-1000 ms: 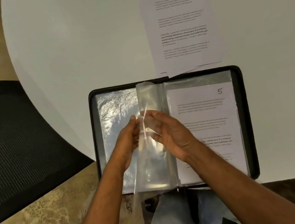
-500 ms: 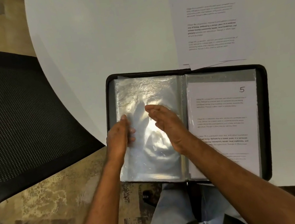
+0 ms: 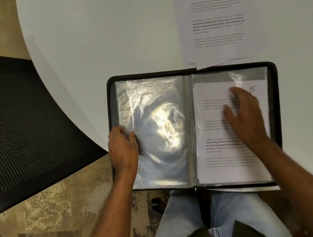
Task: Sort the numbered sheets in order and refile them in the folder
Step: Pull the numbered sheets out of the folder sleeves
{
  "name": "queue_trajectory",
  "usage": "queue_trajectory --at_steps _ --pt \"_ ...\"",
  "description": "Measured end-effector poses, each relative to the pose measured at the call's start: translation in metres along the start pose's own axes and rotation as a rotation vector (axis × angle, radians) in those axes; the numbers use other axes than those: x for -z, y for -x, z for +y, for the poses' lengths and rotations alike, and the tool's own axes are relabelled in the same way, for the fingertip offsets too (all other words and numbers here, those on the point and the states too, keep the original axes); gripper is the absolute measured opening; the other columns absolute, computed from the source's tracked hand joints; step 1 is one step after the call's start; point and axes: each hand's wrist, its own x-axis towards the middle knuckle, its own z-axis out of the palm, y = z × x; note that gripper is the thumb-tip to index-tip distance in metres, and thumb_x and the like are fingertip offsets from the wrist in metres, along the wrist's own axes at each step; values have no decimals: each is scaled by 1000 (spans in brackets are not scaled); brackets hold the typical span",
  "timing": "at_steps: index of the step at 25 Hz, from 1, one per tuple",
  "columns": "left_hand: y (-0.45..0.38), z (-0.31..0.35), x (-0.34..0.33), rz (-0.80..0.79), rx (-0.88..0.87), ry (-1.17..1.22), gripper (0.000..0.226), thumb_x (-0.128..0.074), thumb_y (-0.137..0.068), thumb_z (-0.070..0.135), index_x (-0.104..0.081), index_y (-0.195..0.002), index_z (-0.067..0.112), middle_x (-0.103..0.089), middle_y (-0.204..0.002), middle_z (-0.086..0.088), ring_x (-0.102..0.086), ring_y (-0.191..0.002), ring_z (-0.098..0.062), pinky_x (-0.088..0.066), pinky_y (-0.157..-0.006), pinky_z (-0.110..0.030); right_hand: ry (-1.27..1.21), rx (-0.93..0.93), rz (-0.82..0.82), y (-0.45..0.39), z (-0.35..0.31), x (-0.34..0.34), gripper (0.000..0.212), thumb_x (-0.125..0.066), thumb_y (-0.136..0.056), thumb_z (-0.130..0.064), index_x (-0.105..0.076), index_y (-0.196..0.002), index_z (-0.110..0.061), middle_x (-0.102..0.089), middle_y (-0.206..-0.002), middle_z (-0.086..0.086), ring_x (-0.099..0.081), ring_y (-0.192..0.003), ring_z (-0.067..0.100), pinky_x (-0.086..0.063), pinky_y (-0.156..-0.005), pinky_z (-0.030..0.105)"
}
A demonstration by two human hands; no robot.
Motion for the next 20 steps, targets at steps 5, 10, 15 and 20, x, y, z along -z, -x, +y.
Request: queue_trajectory --at_steps 5,10,15,20 --pt "8 16 -19 66 -90 -209 69 -77 -84 27 -41 -143 20 -40 -144 -10 -39 -133 -31 -35 -107 -51 288 69 16 -30 47 29 75 -63 -97 -39 -29 -155 -7 -32 -162 18 -29 -150 37 -24 -122 48" --pt "30 50 -52 -114 -411 -286 53 -70 -87 26 -50 -137 25 -35 -148 -7 -34 -135 -29 -28 -109 -51 506 22 -19 -37 70 39 84 -38 -99 -65 -20 -162 -12 -6 -170 18 -4 -156 42 -14 -121 61" --pt "42 98 -85 -249 -596 -230 47 -64 -93 34 -51 -138 25 -39 -147 -5 -35 -134 -24 -27 -109 -46 470 95 57 -31 68 36 57 -50 -103 -44 -45 -153 -18 -17 -169 17 -13 -155 41 -20 -121 58" --pt "23 164 -104 -311 -699 -224 60 -60 -96 41 -40 -151 26 -35 -152 -7 -30 -139 -26 -25 -110 -45 318 147 104 -28 63 45 32 -53 -104 -34 -69 -131 -28 -39 -161 13 -33 -148 39 -27 -120 56"
